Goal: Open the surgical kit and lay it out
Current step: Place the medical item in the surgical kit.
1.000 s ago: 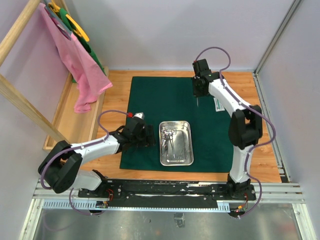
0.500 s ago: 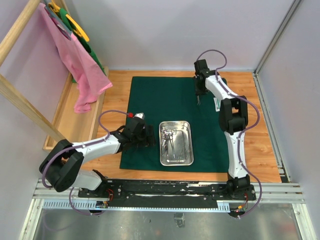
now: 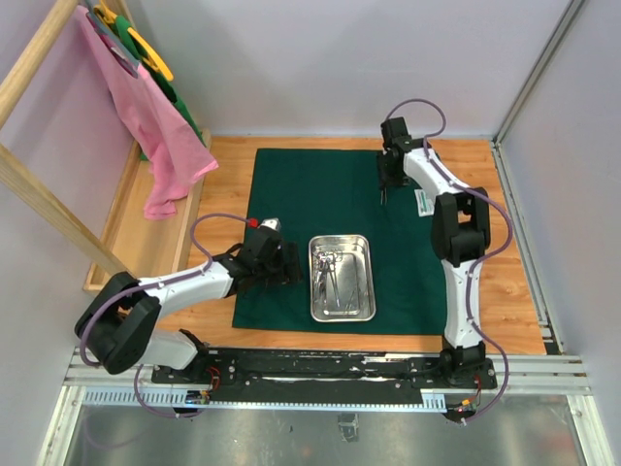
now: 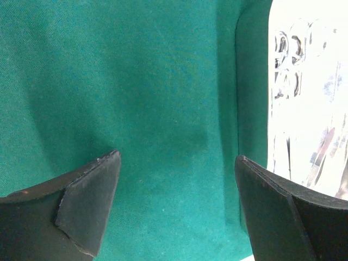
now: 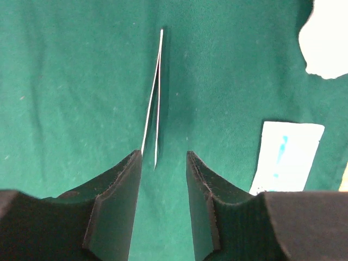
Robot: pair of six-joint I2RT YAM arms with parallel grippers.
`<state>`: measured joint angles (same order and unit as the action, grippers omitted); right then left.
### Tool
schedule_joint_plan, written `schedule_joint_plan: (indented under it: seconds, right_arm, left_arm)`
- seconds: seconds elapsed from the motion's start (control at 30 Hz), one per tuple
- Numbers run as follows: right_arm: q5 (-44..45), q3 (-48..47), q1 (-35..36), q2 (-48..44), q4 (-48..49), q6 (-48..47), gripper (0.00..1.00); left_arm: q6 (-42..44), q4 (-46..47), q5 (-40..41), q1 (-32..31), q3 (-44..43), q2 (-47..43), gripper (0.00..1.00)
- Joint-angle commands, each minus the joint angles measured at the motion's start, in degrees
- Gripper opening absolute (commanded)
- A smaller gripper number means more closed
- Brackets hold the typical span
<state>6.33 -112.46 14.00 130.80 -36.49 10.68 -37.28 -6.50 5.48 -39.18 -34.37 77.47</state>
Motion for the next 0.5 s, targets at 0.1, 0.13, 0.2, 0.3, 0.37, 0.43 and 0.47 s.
schedule_joint_plan:
  seconds: [0.1,0.13,0.2,0.3,0.37,0.43,0.47]
  right_arm:
    - [-1.8,9.7,4.1,-16.6,1.0,1.4,0.40]
    - [-1.3,12.4,5.3,-19.9,1.3,1.5,0.40]
    - [-1.6,17.4,7.6,-24.6,2.5,1.6,0.41]
    - [-2.2,24.1,11.2,-30.1,3.5,2.2,0.41]
    - [-1.8,28.1,13.1,-32.7,3.6,2.2,0.41]
    - [-2.3,31.0,14.7,-35.2,3.4,2.9,0.42]
    - [-2.7,32.2,15.6,-36.4,3.2,3.5,0.42]
  left_arm:
    - [0.8,-0.7,0.7,0.2,-0.3,-3.3,0.90]
    - [0.7,-0.6,0.7,0.2,-0.1,-3.6,0.90]
    - [0.6,-0.6,0.8,0.2,0.2,-4.0,0.90]
    - [0.6,-0.9,0.9,0.2,0.1,-3.9,0.90]
    - [0.7,-1.3,1.1,0.2,0.0,-3.9,0.90]
    - [0.4,-1.3,1.4,0.2,0.4,-4.4,0.90]
    - [0.3,-1.1,1.5,0.2,0.7,-4.7,0.90]
